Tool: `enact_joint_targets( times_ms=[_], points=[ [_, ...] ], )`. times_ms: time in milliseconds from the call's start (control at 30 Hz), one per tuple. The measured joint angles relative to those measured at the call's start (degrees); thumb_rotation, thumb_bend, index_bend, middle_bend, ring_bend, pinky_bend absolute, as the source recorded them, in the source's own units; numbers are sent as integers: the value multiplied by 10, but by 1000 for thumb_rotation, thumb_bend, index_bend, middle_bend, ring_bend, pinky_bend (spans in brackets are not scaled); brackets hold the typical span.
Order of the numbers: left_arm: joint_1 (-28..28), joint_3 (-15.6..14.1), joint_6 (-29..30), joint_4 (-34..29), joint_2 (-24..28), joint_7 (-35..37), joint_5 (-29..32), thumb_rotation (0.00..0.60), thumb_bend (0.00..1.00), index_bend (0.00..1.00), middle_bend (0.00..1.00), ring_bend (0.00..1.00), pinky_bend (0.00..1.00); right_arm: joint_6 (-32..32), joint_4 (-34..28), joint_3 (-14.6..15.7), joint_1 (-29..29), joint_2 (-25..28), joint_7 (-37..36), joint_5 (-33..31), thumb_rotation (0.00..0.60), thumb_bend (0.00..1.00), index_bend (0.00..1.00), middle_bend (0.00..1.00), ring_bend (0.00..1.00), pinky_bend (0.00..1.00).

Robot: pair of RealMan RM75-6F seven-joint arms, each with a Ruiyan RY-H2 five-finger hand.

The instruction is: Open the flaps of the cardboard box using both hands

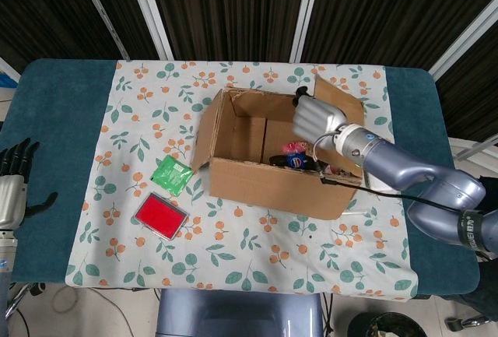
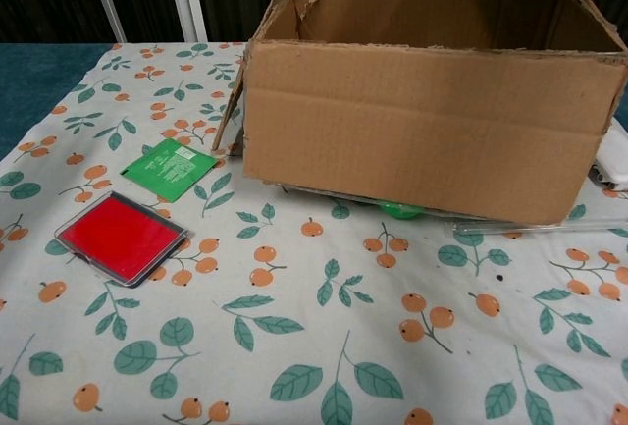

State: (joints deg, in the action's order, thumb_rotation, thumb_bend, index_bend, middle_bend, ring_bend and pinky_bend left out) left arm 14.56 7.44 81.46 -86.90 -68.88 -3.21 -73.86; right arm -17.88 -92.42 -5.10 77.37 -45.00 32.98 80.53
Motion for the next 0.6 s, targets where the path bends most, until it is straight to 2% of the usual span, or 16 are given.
enact_joint_targets(
  times_ms=[267, 600],
  points=[
    [-2, 3, -2, -2, 1, -3, -1, 600, 195, 0, 0, 0, 29, -11, -9, 7, -17, 8, 7, -6, 600, 933, 477, 472, 227, 228],
    [-4, 7, -6, -4, 2, -3, 0, 600, 195, 0, 0, 0, 27, -12, -8, 13, -23, 19, 33, -9, 600, 899, 475, 465, 222, 229]
  ],
)
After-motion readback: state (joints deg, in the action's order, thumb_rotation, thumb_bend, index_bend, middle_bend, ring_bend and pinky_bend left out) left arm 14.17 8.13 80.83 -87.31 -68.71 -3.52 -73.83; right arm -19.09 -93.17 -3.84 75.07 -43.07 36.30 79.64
